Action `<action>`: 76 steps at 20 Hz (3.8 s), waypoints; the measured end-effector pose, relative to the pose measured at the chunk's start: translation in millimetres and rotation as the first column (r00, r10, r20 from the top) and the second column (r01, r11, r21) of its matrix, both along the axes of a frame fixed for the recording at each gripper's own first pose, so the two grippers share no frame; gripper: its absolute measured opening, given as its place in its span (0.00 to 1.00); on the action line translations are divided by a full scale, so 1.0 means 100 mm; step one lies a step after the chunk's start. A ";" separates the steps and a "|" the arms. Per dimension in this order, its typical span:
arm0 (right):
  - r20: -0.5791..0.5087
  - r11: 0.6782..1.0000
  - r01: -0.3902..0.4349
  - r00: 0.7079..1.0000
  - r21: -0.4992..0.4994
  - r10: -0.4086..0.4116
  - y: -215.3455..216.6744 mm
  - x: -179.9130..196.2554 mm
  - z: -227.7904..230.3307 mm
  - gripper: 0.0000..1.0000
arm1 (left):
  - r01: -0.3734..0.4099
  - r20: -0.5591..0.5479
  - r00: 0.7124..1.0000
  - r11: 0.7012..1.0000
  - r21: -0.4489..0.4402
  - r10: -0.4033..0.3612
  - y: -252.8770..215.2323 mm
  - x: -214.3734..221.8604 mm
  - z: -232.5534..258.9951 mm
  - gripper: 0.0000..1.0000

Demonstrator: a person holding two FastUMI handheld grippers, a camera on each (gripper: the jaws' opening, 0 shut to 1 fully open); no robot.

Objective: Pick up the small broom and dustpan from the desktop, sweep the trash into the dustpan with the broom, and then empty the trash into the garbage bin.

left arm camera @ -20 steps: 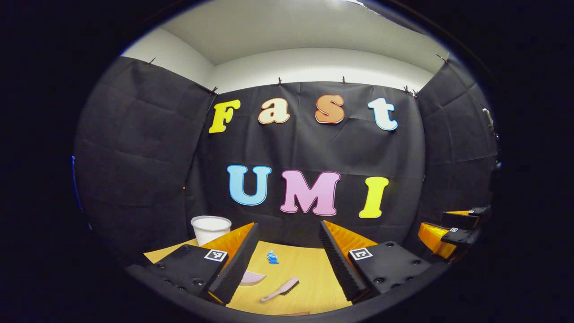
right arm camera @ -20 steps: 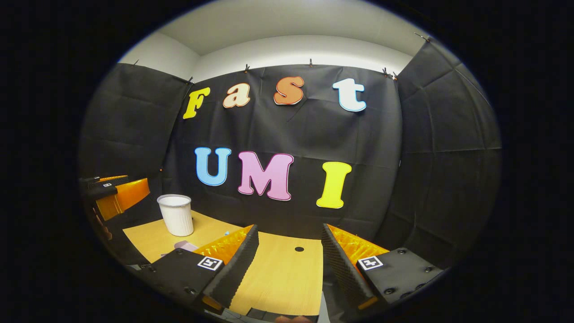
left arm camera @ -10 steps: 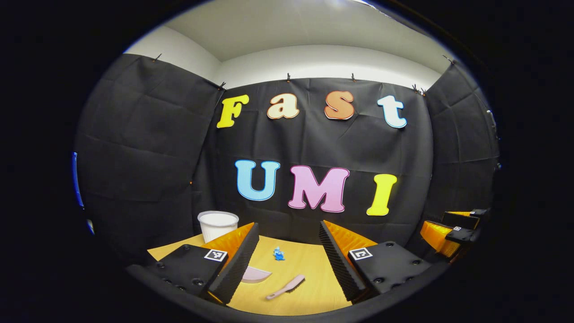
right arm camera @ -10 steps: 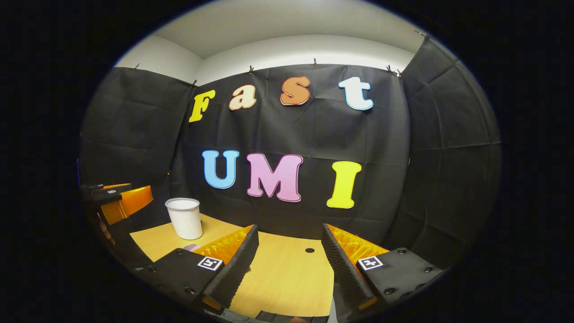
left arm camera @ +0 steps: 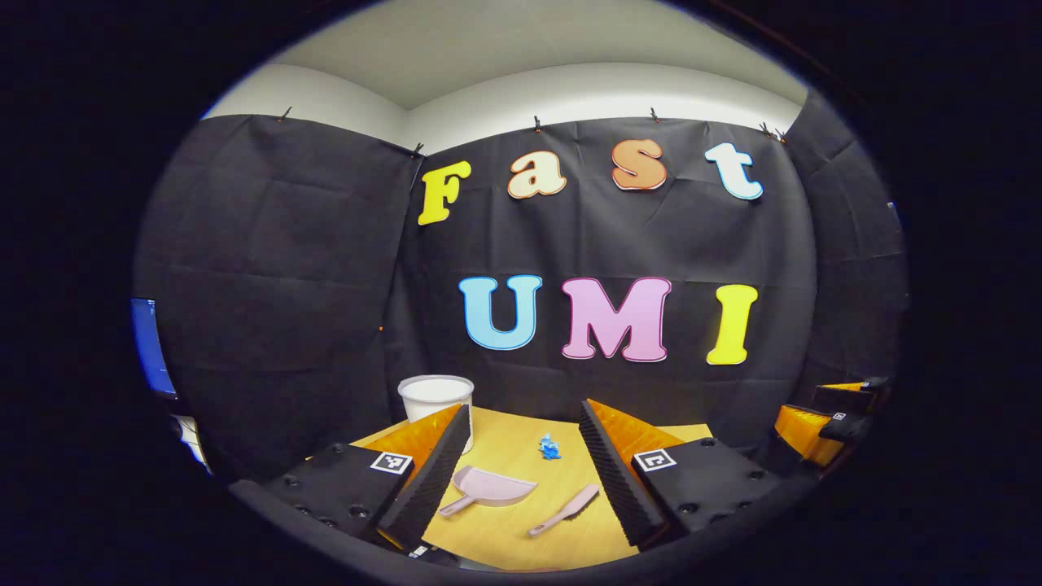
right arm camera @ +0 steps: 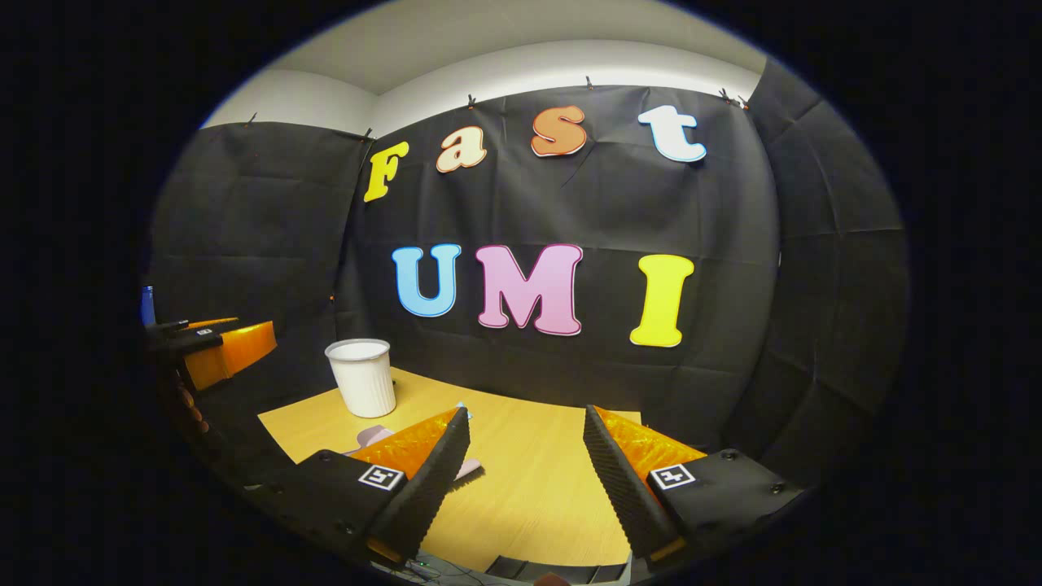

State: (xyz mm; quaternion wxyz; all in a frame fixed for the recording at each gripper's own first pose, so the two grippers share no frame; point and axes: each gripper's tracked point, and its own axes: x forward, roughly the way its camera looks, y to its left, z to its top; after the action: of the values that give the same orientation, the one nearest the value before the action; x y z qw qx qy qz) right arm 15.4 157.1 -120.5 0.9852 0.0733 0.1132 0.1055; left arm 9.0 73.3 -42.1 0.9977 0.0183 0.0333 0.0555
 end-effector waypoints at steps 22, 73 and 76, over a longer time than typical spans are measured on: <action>-0.639 0.969 0.198 0.767 0.147 -0.060 2.37 0.44 -2.49 0.94 | 0.182 -0.741 0.631 0.972 -0.149 -0.232 1.77 1.49 -3.28 0.83; -0.981 0.979 0.185 0.159 -0.080 -0.110 2.92 1.01 -4.25 0.46 | 0.206 -0.987 0.085 0.972 -0.116 -0.136 1.55 2.22 -4.69 0.59; -0.979 0.980 0.183 0.171 -0.075 -0.107 2.92 1.02 -4.24 0.37 | 0.208 -0.986 0.086 0.970 -0.123 -0.144 1.51 2.22 -4.65 0.50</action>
State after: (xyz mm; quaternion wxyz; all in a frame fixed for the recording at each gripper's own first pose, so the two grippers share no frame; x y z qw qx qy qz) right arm 117.8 449.2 -544.7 0.6890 0.1633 0.7039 -0.0559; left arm 231.2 224.7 -507.4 0.7188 0.0786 0.6849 -0.0898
